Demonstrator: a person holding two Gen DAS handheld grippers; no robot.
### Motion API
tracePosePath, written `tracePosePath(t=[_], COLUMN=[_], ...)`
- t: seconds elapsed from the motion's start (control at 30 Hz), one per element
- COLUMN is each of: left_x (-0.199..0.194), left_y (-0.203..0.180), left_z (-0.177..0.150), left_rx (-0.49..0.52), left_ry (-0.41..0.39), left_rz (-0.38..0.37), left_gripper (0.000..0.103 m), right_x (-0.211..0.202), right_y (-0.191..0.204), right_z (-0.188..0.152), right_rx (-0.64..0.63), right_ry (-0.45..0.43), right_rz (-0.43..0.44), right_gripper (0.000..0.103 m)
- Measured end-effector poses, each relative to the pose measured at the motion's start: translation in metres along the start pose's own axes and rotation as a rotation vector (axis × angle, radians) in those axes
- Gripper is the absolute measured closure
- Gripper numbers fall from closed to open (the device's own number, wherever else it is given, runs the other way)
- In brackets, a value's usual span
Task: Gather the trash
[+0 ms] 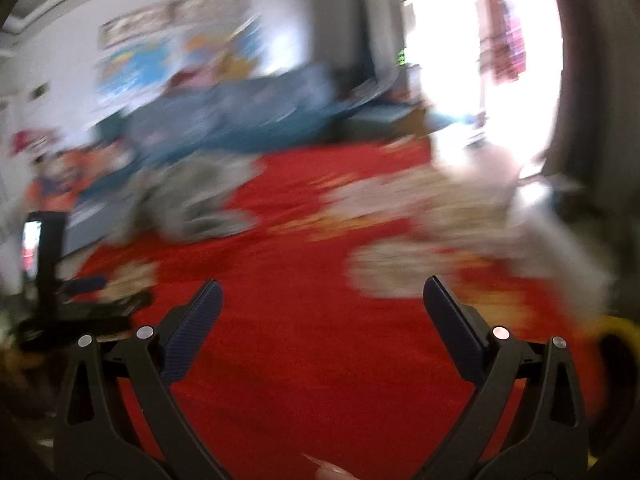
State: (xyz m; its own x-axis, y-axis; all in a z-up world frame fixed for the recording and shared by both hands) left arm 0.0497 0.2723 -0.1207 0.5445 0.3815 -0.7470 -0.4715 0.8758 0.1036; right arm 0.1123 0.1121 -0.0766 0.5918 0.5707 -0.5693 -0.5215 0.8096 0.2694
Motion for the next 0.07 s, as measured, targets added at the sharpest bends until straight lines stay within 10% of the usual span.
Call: tracePosePath(t=[0.07], left_x=[0.030], left_y=[0.073], left_z=[-0.005], left_rx=[-0.146], left_ry=[0.059], left_rz=[0.146], left_gripper=[0.007], right_x=[0.058], right_y=[0.046], right_z=[-0.006], right_rx=[-0.007], right_ry=[0.166], right_rz=[0.063], right_gripper=[0.011])
Point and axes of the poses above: each gripper's, at about its wrist camera, not at the fingertips, and x roughly the way its jaws point, y to its left, z to its top, the point moved 7 cm from there along x, roughly the way its jaws point, and after that the axes turned 7 degrees about x, right-handed, at the moved point
